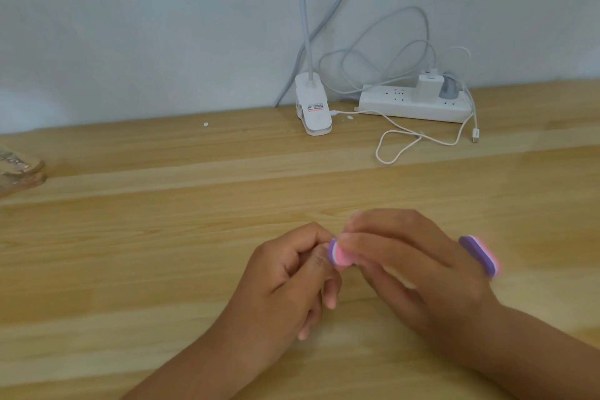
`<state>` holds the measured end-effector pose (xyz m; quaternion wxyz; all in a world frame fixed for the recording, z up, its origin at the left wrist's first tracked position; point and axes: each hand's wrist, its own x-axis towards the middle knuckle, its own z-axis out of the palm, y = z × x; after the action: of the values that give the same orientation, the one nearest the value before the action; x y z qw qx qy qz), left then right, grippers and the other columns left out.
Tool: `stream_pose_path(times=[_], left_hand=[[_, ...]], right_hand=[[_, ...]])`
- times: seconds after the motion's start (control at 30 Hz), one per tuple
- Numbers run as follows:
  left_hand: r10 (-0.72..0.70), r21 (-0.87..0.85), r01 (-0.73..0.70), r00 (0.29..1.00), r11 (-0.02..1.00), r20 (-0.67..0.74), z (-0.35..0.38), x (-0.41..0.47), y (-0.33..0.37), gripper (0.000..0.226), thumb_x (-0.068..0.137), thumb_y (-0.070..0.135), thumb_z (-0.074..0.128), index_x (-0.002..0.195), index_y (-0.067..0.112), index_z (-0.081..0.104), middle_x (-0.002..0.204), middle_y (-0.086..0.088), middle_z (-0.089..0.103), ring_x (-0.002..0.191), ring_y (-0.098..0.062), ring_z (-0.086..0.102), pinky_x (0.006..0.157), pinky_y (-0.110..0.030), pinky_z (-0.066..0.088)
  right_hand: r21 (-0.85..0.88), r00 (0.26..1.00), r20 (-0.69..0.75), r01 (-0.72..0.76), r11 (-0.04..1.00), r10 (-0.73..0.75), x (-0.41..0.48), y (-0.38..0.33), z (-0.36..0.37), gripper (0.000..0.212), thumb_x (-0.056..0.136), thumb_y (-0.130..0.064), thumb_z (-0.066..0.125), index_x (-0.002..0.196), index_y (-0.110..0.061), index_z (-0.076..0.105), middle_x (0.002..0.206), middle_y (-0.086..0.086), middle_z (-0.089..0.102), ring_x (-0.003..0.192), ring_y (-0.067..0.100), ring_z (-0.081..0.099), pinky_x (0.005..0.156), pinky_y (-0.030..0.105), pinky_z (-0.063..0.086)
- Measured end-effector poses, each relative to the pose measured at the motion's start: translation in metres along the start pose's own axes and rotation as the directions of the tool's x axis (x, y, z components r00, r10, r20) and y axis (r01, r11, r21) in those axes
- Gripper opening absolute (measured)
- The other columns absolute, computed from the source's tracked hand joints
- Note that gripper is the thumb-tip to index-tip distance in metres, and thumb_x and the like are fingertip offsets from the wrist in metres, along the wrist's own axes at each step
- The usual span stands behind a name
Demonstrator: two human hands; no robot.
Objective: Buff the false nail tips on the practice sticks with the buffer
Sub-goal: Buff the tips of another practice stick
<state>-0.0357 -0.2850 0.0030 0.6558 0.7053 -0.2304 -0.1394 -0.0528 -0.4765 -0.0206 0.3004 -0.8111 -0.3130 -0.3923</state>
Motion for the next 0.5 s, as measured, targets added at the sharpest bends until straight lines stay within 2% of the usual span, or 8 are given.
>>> stream_pose_path(times=[0.1, 0.17, 0.23, 0.33, 0.4, 0.5], left_hand=[[0.013, 0.017, -0.012, 1.0, 1.0, -0.008, -0.001, 0.0, -0.002, 0.025, 0.095, 0.03, 0.047, 0.076, 0.021, 0.06, 0.057, -0.002, 0.056, 0.033, -0.013, 0.039, 0.039, -0.017, 0.031], [0.018, 0.013, -0.018, 1.0, 1.0, -0.013, -0.002, 0.0, -0.003, 0.025, 0.095, 0.029, 0.045, 0.076, 0.022, 0.06, 0.058, -0.001, 0.055, 0.034, -0.014, 0.038, 0.038, -0.016, 0.03], [0.025, 0.016, -0.025, 1.0, 1.0, -0.002, -0.001, 0.0, -0.003, 0.025, 0.095, 0.029, 0.045, 0.077, 0.023, 0.059, 0.059, -0.001, 0.055, 0.034, -0.013, 0.039, 0.039, -0.015, 0.03], [0.039, 0.05, -0.039, 0.999, 0.998, 0.013, -0.001, 0.001, -0.003, 0.024, 0.096, 0.029, 0.047, 0.077, 0.023, 0.06, 0.061, 0.0, 0.056, 0.035, -0.014, 0.041, 0.04, -0.017, 0.031], [0.042, 0.064, -0.043, 0.999, 0.997, 0.01, -0.002, 0.001, -0.003, 0.024, 0.096, 0.028, 0.045, 0.077, 0.02, 0.059, 0.062, 0.0, 0.057, 0.035, -0.014, 0.042, 0.041, -0.018, 0.031], [0.057, 0.071, -0.057, 0.998, 0.996, 0.005, -0.003, 0.003, -0.003, 0.024, 0.097, 0.026, 0.044, 0.079, 0.018, 0.059, 0.065, -0.001, 0.059, 0.035, -0.015, 0.042, 0.041, -0.018, 0.031]], right_hand=[[-0.05, 0.999, 0.039, -0.013, 0.999, 0.014, 0.0, 0.006, -0.003, 0.022, 0.089, 0.007, 0.068, 0.107, -0.005, 0.075, 0.111, 0.009, 0.068, 0.106, 0.019, 0.065, 0.09, 0.031, 0.052], [-0.073, 0.997, -0.026, -0.08, 0.994, 0.079, 0.003, 0.01, -0.006, 0.022, 0.089, 0.005, 0.067, 0.107, -0.006, 0.074, 0.11, 0.006, 0.067, 0.105, 0.015, 0.064, 0.093, 0.025, 0.05], [-0.035, 0.995, -0.062, -0.078, 0.996, 0.076, 0.004, 0.007, -0.005, 0.022, 0.093, -0.001, 0.064, 0.112, -0.008, 0.069, 0.111, 0.006, 0.067, 0.107, 0.015, 0.064, 0.095, 0.024, 0.049], [0.01, 0.999, 0.031, 0.017, 1.0, -0.017, -0.001, 0.002, 0.001, 0.026, 0.093, 0.002, 0.063, 0.115, -0.008, 0.07, 0.115, 0.01, 0.066, 0.11, 0.019, 0.064, 0.093, 0.03, 0.051], [-0.019, 0.998, 0.053, -0.02, 1.0, 0.021, -0.001, 0.009, -0.003, 0.026, 0.092, 0.004, 0.063, 0.114, -0.008, 0.072, 0.115, 0.01, 0.066, 0.11, 0.018, 0.064, 0.092, 0.031, 0.052], [-0.032, 0.997, -0.019, -0.078, 0.996, 0.077, 0.002, 0.012, -0.007, 0.023, 0.094, -0.001, 0.063, 0.114, -0.009, 0.071, 0.114, 0.007, 0.066, 0.109, 0.014, 0.063, 0.096, 0.024, 0.048]])
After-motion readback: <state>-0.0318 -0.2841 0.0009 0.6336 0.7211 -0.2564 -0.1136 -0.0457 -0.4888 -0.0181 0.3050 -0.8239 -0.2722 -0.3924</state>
